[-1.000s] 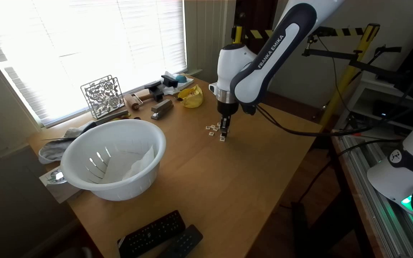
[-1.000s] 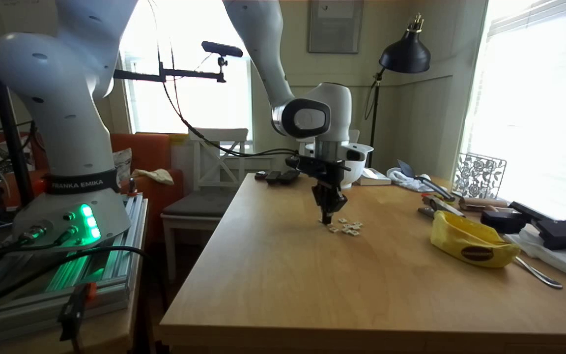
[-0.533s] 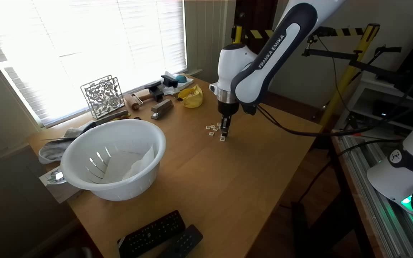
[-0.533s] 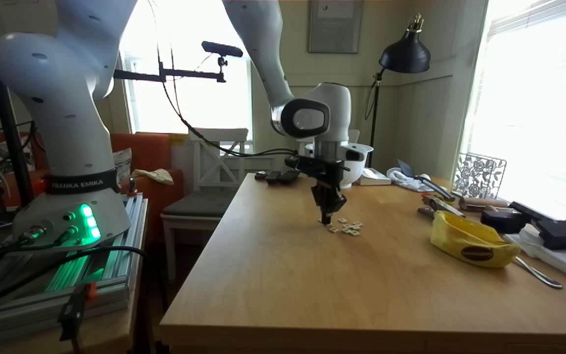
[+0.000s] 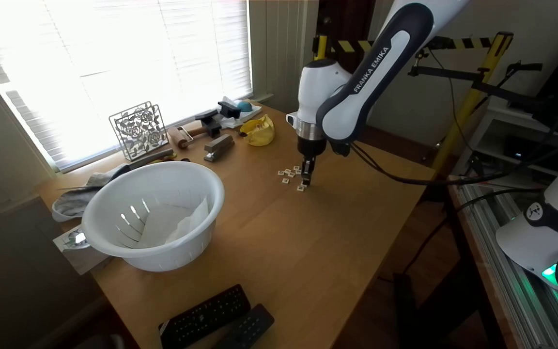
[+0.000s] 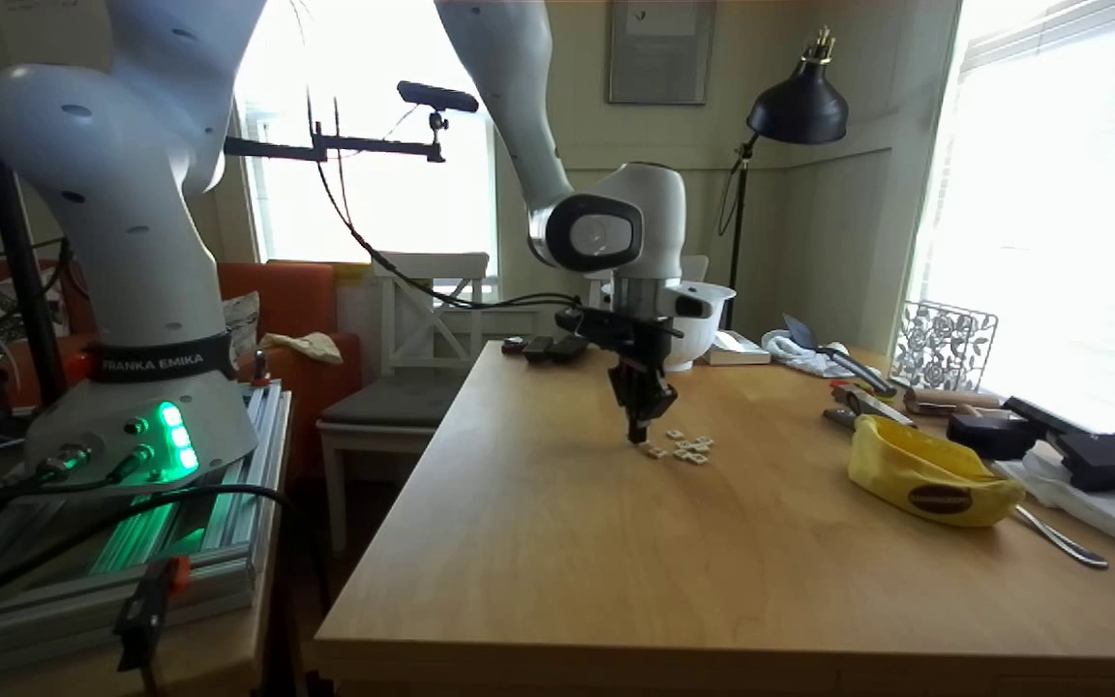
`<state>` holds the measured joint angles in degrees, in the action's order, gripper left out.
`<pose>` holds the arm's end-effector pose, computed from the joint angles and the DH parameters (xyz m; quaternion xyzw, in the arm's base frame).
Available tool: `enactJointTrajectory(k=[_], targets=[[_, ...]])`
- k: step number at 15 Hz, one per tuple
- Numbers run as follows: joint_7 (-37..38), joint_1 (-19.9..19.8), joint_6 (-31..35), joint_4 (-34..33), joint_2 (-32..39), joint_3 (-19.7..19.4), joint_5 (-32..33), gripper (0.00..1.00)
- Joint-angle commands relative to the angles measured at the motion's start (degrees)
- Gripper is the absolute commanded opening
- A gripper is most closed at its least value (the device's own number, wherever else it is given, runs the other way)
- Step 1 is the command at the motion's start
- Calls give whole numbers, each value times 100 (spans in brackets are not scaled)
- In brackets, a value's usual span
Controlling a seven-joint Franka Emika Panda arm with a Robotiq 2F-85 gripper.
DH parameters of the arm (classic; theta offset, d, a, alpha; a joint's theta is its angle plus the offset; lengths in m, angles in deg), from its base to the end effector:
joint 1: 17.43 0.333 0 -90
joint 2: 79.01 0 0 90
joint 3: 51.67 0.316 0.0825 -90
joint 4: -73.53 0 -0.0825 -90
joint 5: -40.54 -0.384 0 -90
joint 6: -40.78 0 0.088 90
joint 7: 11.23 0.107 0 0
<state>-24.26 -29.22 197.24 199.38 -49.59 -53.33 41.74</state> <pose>0.5378 -0.1284 0.1484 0.9999 0.0078 0.0075 0.0135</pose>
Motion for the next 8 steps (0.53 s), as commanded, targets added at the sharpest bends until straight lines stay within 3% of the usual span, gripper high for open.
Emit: enactJointTrajectory(k=[1,8], targets=[[-106,-126,211,224,-170,131,-167,0],[-159,-233,335,225,-165,265,-280,0]])
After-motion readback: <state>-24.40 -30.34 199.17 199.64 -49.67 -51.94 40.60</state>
